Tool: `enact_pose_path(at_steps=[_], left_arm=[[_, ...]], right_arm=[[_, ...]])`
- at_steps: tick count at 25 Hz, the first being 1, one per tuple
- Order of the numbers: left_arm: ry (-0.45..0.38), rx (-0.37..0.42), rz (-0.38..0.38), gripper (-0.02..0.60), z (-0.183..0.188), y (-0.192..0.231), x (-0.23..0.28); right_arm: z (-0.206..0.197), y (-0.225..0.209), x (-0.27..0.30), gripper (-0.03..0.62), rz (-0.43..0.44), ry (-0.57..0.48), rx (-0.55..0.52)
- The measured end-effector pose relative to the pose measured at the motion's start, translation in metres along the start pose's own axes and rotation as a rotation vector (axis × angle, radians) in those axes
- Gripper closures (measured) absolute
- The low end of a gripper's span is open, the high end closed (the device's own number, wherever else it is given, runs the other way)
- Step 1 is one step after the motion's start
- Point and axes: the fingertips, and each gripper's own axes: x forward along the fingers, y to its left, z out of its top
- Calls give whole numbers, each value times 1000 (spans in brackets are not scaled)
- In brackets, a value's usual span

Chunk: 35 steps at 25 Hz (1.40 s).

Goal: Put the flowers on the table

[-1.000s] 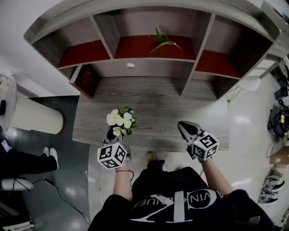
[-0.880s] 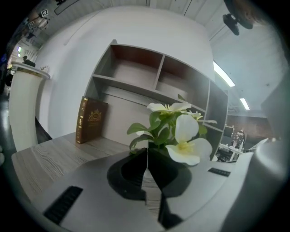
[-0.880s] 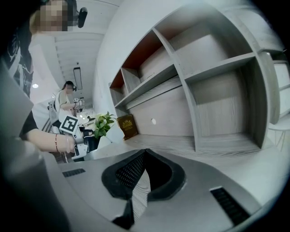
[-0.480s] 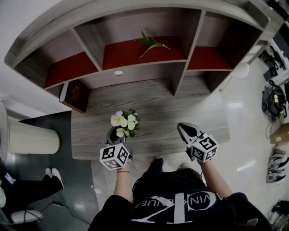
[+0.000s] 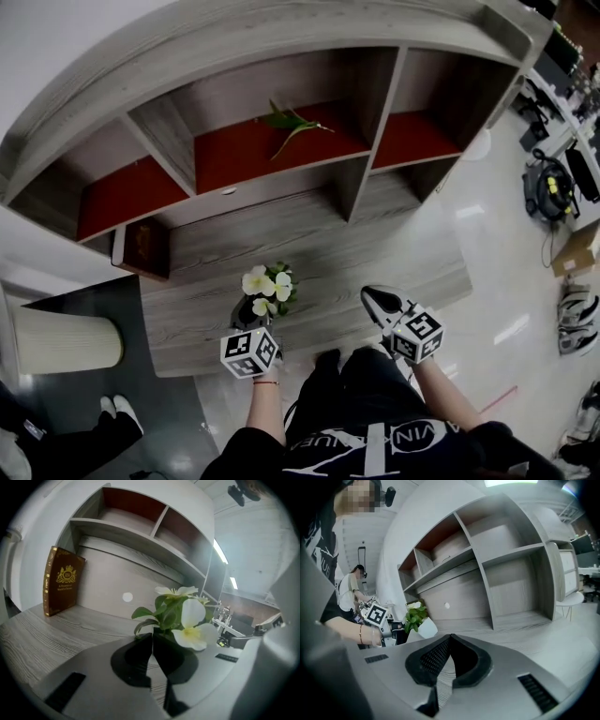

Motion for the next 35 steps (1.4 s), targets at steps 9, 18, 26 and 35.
enact_pose_path(at_steps=[9, 18, 26, 35], left_arm=[[60, 14, -50, 571, -12, -20, 39], [77, 25, -41, 571, -10, -13, 69], [90, 8, -37, 569, -12, -10, 87], [96, -10, -18, 569, -17, -6, 98]], right_arm=[[-15, -11, 1, 583, -5, 38, 24], [-17, -19, 17, 583, 10, 65, 22], [-22, -23, 23, 583, 15, 67, 47], [-29, -25, 25, 583, 18, 75, 61]])
